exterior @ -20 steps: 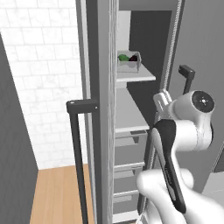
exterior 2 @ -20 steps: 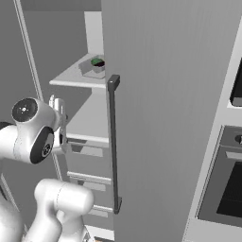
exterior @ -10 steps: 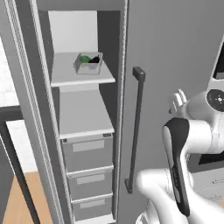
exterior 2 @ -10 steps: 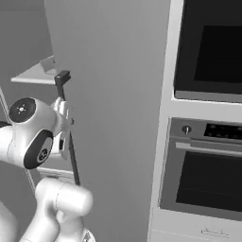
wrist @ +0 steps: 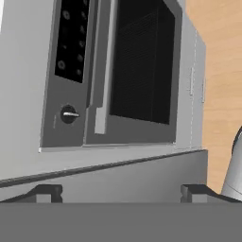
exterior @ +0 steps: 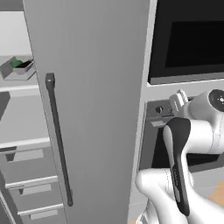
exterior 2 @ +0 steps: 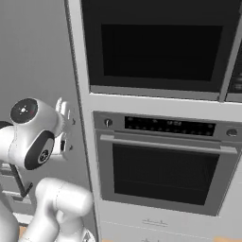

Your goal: Take the meat container that has the shrimp and place it on the second highest rack of the freezer. Then take the vegetable container that has the broccoli and eggplant and place it on the highest rack of the freezer.

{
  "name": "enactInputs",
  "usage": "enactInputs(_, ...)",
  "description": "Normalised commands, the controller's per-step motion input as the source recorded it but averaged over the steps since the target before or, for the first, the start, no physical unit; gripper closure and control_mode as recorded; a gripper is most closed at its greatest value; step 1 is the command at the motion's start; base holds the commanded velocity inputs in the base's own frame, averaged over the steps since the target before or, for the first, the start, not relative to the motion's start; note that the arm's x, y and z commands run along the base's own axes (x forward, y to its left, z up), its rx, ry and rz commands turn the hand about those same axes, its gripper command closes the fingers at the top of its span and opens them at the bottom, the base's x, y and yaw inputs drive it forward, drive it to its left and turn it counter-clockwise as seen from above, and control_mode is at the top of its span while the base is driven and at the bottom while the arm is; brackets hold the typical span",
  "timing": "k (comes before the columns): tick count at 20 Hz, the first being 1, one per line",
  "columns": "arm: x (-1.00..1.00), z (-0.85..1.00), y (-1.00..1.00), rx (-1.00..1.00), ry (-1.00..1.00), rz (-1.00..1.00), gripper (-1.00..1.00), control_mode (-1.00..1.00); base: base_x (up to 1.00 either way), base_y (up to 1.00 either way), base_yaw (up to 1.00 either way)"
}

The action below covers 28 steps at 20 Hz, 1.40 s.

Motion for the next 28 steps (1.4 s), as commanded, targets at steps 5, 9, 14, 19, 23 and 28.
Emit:
enactInputs(5,0.0,0.0,0.0,0.0,0.0,0.0,-1.0,1.0,0.22,-1.0,0.12)
enactInputs(9,0.0,0.0,0.0,0.0,0.0,0.0,-1.0,1.0,0.24,-1.0,0.17)
enactInputs(14,0.0,0.0,0.0,0.0,0.0,0.0,-1.0,1.0,0.07,-1.0,0.16)
enactInputs(19,0.0,0.0,0.0,0.0,0.0,0.0,-1.0,1.0,0.06,-1.0,0.14)
enactInputs(23,0.0,0.0,0.0,0.0,0.0,0.0,-1.0,1.0,0.14,-1.0,0.1)
enactInputs(28,0.0,0.0,0.0,0.0,0.0,0.0,-1.0,1.0,0.29,-1.0,0.03)
